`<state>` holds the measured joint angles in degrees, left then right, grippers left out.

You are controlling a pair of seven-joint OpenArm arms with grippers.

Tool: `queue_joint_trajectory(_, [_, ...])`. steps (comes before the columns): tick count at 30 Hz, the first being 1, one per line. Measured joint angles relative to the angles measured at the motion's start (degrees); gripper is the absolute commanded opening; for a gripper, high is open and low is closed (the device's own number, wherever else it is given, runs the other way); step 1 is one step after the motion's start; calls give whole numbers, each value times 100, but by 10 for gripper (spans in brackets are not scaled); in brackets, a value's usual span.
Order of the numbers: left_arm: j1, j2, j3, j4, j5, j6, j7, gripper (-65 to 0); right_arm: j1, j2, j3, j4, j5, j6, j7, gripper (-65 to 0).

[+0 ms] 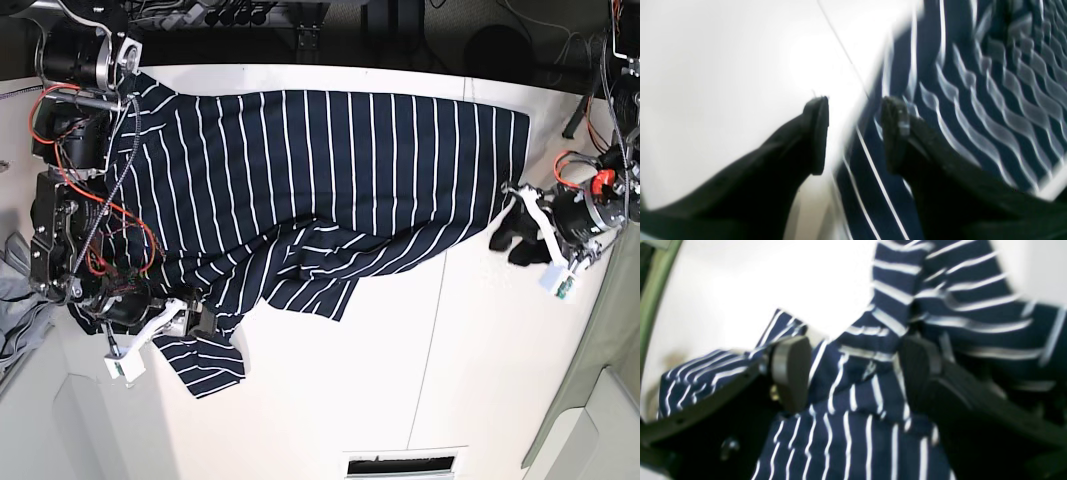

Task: Layout the t-shirt on the table in an organized manner, then fold the t-shirt properly
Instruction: 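Grasp the shirt hem with the right gripper and drag it outward, then grasp a fold of the shirt with the left gripper and pull it flat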

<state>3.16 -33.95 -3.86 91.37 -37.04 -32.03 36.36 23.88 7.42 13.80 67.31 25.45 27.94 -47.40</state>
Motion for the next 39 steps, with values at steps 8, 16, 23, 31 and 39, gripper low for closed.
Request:
queue_joint_trajectory(8, [-1484, 254, 1058, -577, 540, 501, -629, -467, -1488, -146, 4, 223, 212, 105, 275, -428])
queue_joint_trajectory(16, [-2863, 1515, 2962, -2669, 1165, 719, -1073, -650, -2024, -348, 11, 269, 313, 212, 619, -650])
queue_joint_trajectory(23, [-3362, 2461, 3692, -4542, 2098, 758, -1928, -650, -2022, -601, -2, 271, 264, 245, 597, -650])
queue_joint_trajectory(31, [-3475, 2811, 4044, -5261, 2430, 732, -2444, -650, -2055, -568, 4, 271, 195, 251, 608, -650])
queue_joint_trajectory(39, [-3687, 2363, 4054, -5368, 2614, 1381, -2393, -650, -2074, -568, 4, 293, -190, 315, 682, -650])
